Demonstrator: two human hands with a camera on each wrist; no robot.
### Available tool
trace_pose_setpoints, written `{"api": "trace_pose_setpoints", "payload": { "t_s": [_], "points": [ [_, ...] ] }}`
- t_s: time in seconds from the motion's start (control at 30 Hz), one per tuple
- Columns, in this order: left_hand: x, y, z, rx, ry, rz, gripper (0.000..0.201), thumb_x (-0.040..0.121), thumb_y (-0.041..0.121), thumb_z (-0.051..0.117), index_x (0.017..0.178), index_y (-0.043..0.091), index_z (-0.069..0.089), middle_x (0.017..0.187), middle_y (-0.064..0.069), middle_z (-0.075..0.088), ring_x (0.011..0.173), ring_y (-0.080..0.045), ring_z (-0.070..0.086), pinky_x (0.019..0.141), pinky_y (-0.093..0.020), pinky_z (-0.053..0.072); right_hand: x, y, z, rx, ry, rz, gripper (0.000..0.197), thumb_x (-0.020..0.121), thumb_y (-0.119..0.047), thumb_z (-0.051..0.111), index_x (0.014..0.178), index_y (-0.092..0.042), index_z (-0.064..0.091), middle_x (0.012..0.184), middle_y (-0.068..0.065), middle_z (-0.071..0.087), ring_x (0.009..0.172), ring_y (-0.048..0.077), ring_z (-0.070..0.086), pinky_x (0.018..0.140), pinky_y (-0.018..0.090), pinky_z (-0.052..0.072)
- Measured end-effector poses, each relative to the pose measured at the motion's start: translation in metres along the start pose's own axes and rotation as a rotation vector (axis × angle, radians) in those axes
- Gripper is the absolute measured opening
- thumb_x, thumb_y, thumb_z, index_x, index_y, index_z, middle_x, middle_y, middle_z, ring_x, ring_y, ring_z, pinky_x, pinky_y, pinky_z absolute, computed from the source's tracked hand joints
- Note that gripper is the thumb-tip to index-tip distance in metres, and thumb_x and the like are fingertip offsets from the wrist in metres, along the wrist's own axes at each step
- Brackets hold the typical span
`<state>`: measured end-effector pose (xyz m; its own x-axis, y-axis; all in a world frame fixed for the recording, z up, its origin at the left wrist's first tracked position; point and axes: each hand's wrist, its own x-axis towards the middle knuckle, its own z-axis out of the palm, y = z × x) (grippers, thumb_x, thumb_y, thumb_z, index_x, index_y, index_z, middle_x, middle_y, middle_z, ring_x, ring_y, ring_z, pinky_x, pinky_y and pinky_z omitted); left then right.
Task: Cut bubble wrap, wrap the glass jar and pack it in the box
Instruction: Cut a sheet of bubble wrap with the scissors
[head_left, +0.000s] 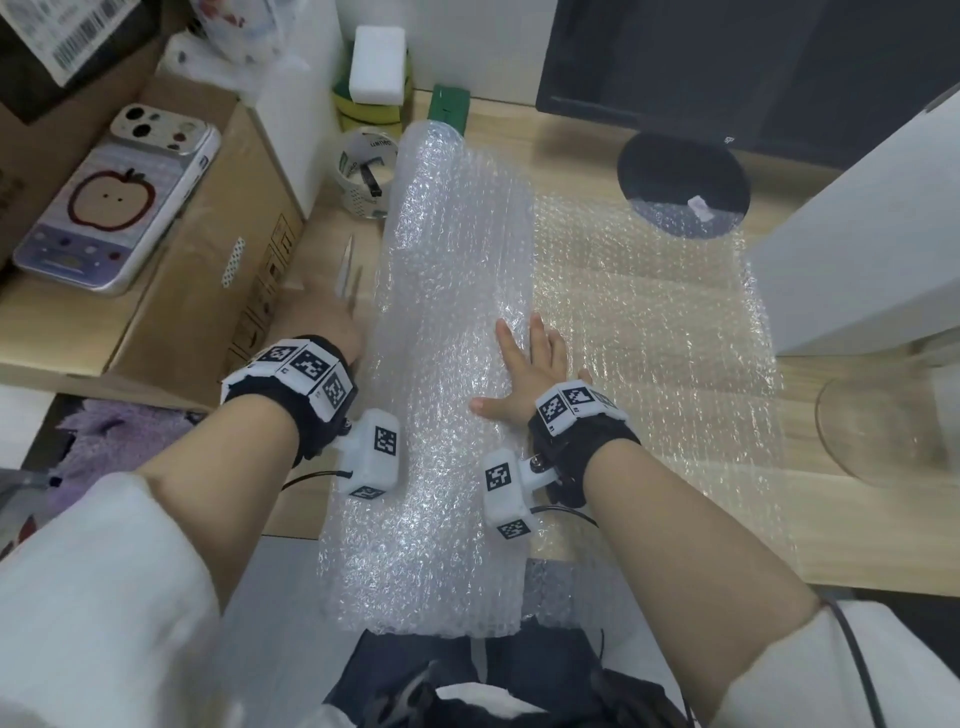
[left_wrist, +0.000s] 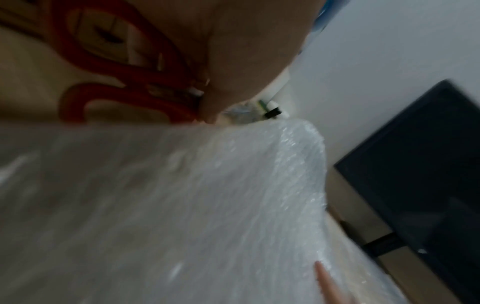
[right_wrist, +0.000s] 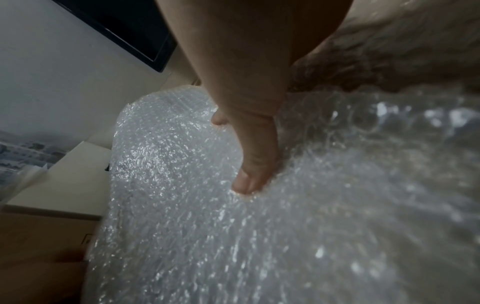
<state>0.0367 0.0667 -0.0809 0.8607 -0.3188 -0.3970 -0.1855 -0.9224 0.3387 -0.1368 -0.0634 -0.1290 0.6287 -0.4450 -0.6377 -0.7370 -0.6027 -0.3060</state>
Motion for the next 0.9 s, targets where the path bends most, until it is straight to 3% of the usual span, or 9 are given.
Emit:
{"api": "trace_pose_setpoints", "payload": {
  "t_s": [0.07,0.13,0.27,0.4,0.5,0.57,0.63,0.73,0.9],
  "points": [
    [-0.005,0.005,-0.014,-0.022,0.029,0.055,0.035,0.090,0.014,0.049,0.124,0.006,0.042,0.117,-0.009,0.053,0.106,-0.032,0.052,0.088,-0.042,0.042,0.000,0.000,0.000,0.002,0.004,0.002,0.102,0.077,-0.057,0.062,0.143,-0.045,-0.016,0.151,-0.007,-0.035,0.142,0.022,-0.026,0.108,0.064,-0.003],
    [-0.013,0.014,-0.032,-0.050,0.015,0.126,0.024,0.089,0.011,0.049,0.112,0.008,0.048,0.105,-0.011,0.057,0.096,-0.031,0.054,0.082,-0.040,0.043,0.001,0.000,0.002,0.008,0.009,0.008,0.103,0.077,-0.056,0.063,0.143,-0.045,-0.015,0.151,-0.007,-0.034,0.142,0.022,-0.025,0.108,0.065,-0.002],
    [-0.028,0.040,-0.051,-0.499,-0.116,0.179,0.004,0.091,0.014,0.055,0.089,0.012,0.057,0.079,-0.002,0.062,0.072,-0.018,0.059,0.070,-0.033,0.053,-0.001,-0.004,-0.009,0.087,0.006,0.005,0.092,0.082,-0.050,0.061,0.147,-0.040,-0.005,0.155,-0.002,-0.026,0.143,0.027,-0.021,0.113,0.061,0.003],
    [-0.055,0.075,-0.038,-0.812,-0.331,0.058,0.011,0.097,0.012,0.043,0.100,0.004,0.051,0.072,-0.006,0.061,0.061,-0.016,0.056,0.052,-0.026,0.050,-0.008,-0.002,-0.045,0.481,-0.008,0.033,0.052,0.096,-0.040,0.041,0.144,-0.020,0.033,0.155,0.012,0.021,0.141,0.034,0.024,0.113,0.049,0.024],
    [-0.064,0.092,-0.012,-0.829,-0.475,0.024,0.007,0.097,0.008,0.041,0.099,0.006,0.047,0.079,-0.005,0.063,0.067,-0.017,0.058,0.055,-0.029,0.050,-0.030,0.013,-0.073,0.845,0.246,0.017,0.021,0.093,-0.028,0.053,0.103,-0.013,0.062,0.102,0.007,0.065,0.098,0.025,0.060,0.088,0.039,0.049],
    [-0.069,0.102,0.008,-0.859,-0.596,0.039,0.010,0.096,0.005,0.044,0.086,0.009,0.046,0.082,-0.006,0.063,0.072,-0.017,0.060,0.055,-0.031,0.052,-0.048,0.027,-0.086,0.827,0.370,-0.070,0.014,0.089,-0.025,0.060,0.077,-0.016,0.059,0.068,0.000,0.057,0.063,0.017,0.054,0.060,0.028,0.045],
    [-0.079,0.119,0.032,-0.909,-0.683,0.046,0.024,0.094,0.002,0.044,0.073,0.012,0.041,0.078,-0.007,0.060,0.071,-0.017,0.059,0.048,-0.030,0.054,-0.068,0.040,-0.093,0.725,0.330,-0.157,0.017,0.083,-0.022,0.068,0.070,-0.020,0.057,0.060,-0.004,0.053,0.051,0.011,0.048,0.050,0.023,0.040],
    [-0.100,0.141,0.061,-0.998,-0.708,0.010,0.029,0.094,-0.001,0.041,0.068,0.010,0.039,0.073,-0.009,0.054,0.065,-0.018,0.054,0.039,-0.023,0.050,-0.081,0.065,-0.087,0.499,0.317,-0.149,0.009,0.078,-0.014,0.069,0.075,-0.020,0.063,0.068,-0.006,0.059,0.061,0.009,0.055,0.058,0.022,0.044],
    [-0.132,0.181,0.107,-1.220,-0.682,-0.115,0.027,0.096,-0.001,0.038,0.070,0.006,0.040,0.070,-0.011,0.050,0.060,-0.017,0.057,0.043,-0.027,0.052,-0.094,0.125,-0.083,0.414,0.442,-0.091,0.011,0.081,-0.015,0.063,0.091,-0.017,0.066,0.088,0.002,0.062,0.083,0.018,0.057,0.080,0.032,0.047]
  ]
}}
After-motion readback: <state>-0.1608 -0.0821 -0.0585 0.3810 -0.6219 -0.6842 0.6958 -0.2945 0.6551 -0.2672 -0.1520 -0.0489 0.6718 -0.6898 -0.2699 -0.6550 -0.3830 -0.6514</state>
